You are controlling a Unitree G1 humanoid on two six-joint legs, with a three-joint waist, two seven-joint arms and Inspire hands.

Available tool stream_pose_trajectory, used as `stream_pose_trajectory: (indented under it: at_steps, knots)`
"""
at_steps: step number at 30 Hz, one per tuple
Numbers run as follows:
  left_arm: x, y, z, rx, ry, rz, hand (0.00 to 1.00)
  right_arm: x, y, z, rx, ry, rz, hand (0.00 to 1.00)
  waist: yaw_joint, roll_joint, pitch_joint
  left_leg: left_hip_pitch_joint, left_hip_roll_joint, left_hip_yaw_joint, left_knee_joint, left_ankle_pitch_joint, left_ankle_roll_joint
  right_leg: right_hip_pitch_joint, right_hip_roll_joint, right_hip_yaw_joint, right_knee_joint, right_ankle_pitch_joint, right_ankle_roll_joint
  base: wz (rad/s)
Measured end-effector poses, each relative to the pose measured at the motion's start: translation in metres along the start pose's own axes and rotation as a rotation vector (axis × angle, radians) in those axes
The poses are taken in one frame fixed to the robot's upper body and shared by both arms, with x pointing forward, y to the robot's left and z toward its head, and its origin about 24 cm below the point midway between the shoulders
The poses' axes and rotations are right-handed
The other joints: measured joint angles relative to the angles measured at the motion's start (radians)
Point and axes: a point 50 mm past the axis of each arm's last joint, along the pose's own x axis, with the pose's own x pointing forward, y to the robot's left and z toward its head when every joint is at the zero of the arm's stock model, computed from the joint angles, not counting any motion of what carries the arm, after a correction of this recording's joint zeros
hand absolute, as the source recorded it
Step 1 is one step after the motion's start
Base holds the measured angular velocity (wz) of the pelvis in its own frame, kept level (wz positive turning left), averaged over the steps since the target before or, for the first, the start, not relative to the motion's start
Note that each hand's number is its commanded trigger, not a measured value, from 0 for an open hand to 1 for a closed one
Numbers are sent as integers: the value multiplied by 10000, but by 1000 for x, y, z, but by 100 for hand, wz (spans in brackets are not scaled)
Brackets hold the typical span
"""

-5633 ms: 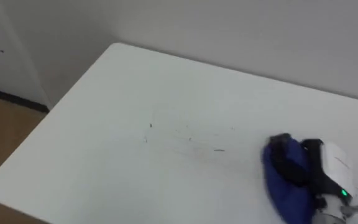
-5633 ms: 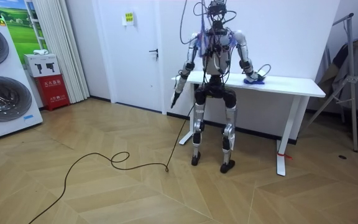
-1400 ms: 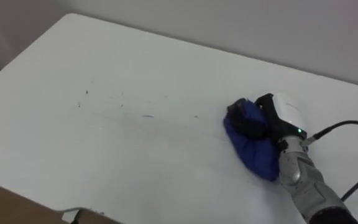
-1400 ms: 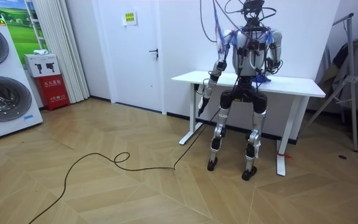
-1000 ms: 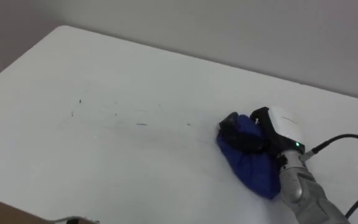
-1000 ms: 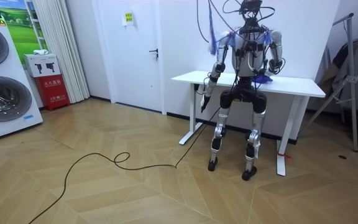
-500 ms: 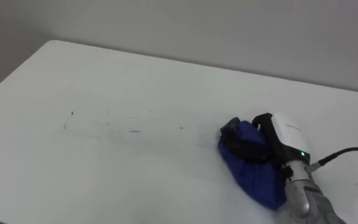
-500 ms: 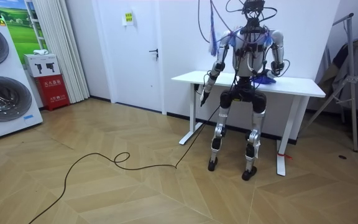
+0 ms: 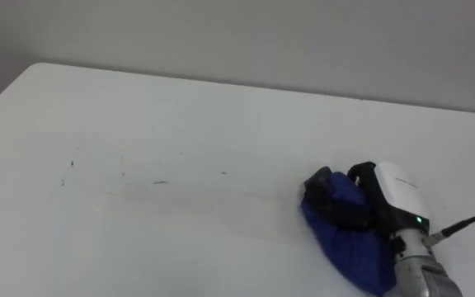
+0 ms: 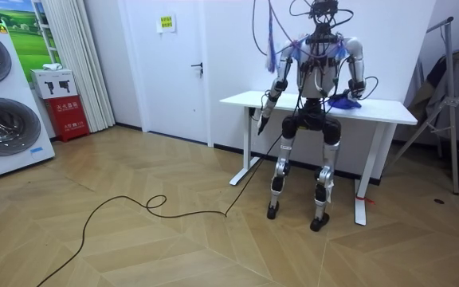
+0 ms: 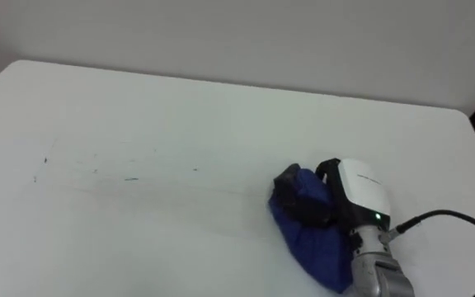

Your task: Wipe table

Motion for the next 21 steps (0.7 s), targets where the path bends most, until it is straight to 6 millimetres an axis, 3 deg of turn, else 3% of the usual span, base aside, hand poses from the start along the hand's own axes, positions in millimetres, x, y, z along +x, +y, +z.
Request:
stream_pose_trajectory:
  at_steps: [4,5,6,8,9,10,18,19,20,21]
  knots:
    - [-1,0,-2,-8,4,-16,0,-1,-4,-2,26,129,84,0,-306,-98,17,-18,-1,214,-8,-13,21,-134,1,213,40,0,2,-16]
    - [-1,0,-2,-23,4,-55,0,-2,-6,-5,24,241,42,33,-345,-132,27,-33,-1,286,-9,-14,22,-174,1,277,53,2,4,-12]
    - [-1,-1,-2,-29,-2,-90,0,-4,-7,-7,58,348,9,40,-370,-150,32,-38,-1,298,-12,-17,26,-185,2,284,54,2,5,-11]
    - [-1,-1,-3,-51,38,-212,0,-7,-11,-16,230,820,-106,74,-462,-223,25,-10,0,459,-16,-20,29,-218,5,378,53,3,7,-12]
    - [-1,-1,-4,-59,70,-224,0,-7,-12,-18,230,932,-137,84,-487,-227,26,4,1,533,-17,-20,29,-226,6,417,55,4,8,-20]
    - [-2,-1,-6,-78,134,-261,0,-8,-15,-21,313,1129,-210,100,-519,-236,25,27,1,598,-21,-20,28,-261,15,512,76,5,10,-23]
    - [-4,-2,-18,-651,589,-533,0,-20,-23,-37,1173,2105,-531,98,-901,-198,84,74,1,795,-27,-89,32,-375,35,719,179,-7,21,-7]
    - [-4,-2,-19,-651,596,-566,0,-21,-23,-38,1189,2161,-496,67,-900,-198,84,73,2,796,-27,-104,39,-382,35,719,188,-10,25,0]
    - [-4,-2,-20,-654,619,-619,0,-22,-23,-40,1191,2229,-449,51,-890,-199,83,63,1,802,-27,-128,45,-408,36,734,206,-11,27,0]
    - [-5,-2,-20,-651,635,-627,0,-22,-23,-40,1202,2240,-427,25,-889,-198,82,55,1,804,-27,-137,49,-429,35,742,215,-9,29,0]
